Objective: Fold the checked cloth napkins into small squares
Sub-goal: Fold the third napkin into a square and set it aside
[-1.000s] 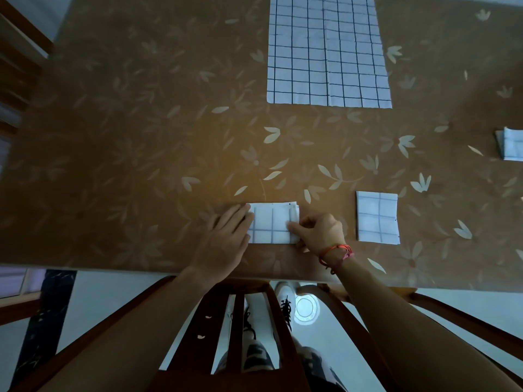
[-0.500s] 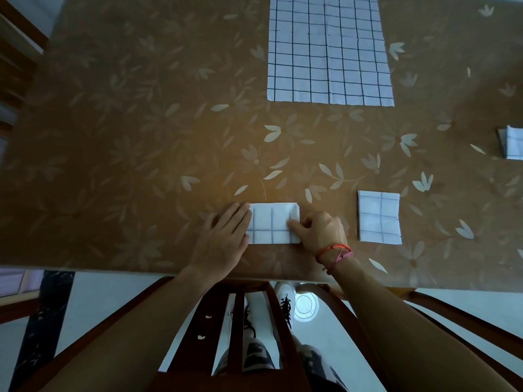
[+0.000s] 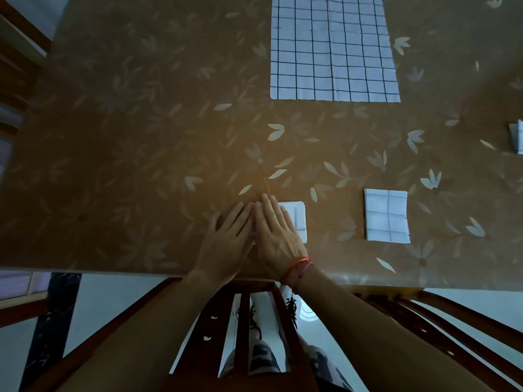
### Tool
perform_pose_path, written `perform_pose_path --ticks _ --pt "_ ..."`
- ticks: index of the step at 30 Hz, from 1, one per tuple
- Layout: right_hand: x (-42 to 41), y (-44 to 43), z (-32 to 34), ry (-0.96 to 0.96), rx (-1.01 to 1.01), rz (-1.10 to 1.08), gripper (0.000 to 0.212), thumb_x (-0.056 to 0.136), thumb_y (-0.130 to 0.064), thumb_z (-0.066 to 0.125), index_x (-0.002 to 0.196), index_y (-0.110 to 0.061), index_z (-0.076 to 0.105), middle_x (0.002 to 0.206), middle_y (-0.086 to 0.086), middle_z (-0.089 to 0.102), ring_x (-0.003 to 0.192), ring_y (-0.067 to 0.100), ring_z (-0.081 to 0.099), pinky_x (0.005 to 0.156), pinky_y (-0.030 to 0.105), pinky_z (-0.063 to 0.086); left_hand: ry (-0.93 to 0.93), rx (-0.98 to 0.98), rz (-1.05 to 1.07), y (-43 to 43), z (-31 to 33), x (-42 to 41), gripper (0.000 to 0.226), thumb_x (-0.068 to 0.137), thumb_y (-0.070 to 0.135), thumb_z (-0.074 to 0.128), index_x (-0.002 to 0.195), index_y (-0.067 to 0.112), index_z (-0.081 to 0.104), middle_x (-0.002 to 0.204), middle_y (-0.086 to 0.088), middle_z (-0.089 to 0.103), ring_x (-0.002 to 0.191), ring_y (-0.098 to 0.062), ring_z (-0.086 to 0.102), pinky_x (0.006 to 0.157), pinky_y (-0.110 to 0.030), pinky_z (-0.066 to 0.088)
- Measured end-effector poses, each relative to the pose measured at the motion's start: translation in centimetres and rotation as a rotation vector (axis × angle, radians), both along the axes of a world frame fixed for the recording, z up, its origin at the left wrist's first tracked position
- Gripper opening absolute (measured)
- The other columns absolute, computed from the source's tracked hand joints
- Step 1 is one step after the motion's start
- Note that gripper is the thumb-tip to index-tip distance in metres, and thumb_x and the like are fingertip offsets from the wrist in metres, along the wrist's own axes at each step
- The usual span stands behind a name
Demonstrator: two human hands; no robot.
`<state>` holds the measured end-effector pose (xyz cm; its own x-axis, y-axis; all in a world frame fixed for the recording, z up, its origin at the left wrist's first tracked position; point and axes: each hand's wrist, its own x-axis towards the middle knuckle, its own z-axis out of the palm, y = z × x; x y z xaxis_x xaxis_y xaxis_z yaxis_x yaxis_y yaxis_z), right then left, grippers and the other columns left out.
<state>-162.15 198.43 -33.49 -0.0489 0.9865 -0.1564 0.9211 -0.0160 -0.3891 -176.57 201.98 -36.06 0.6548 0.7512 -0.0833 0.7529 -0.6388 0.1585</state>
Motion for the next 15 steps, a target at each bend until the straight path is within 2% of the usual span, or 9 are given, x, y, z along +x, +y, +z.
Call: perform_pose_path --ticks 1,5,15 --pt "0.1 0.0 -0.5 -0.029 -0.010 0.006 0.072 0.093 -0.045 0.011 0.145 0.001 0.031 0.154 0.019 0.024 0.144 0.033 0.018 0.116 0.047 0.023 0.002 0.001 -0.003 -0.1 -0.1 0.0 0.050 0.103 0.032 0.035 0.148 0.010 0.038 0.157 -0.005 0.031 0.146 -0.019 0.025 0.106 -0.051 0.032" --pt "0.9 -0.2 -1.8 -0.162 -0.060 0.027 0.072 0.098 -0.045 0.001 0.144 0.002 0.031 0.153 0.018 0.026 0.143 0.030 0.023 0.114 0.043 0.026 0.020 -0.009 0.011 -0.2 -0.1 -0.1 0.049 0.104 0.031 0.034 0.147 0.008 0.037 0.157 -0.007 0.029 0.147 -0.020 0.023 0.107 -0.054 0.031" --pt "5.4 -2.1 -2.2 -0.322 -0.109 0.017 0.067 0.098 -0.045 0.018 0.147 -0.001 0.024 0.156 0.015 0.019 0.145 0.028 0.017 0.117 0.046 0.023 0.039 -0.041 0.012 -0.1 0.1 0.0 0.050 0.103 0.032 0.032 0.146 0.009 0.039 0.158 -0.005 0.029 0.147 -0.018 0.021 0.109 -0.056 0.028"
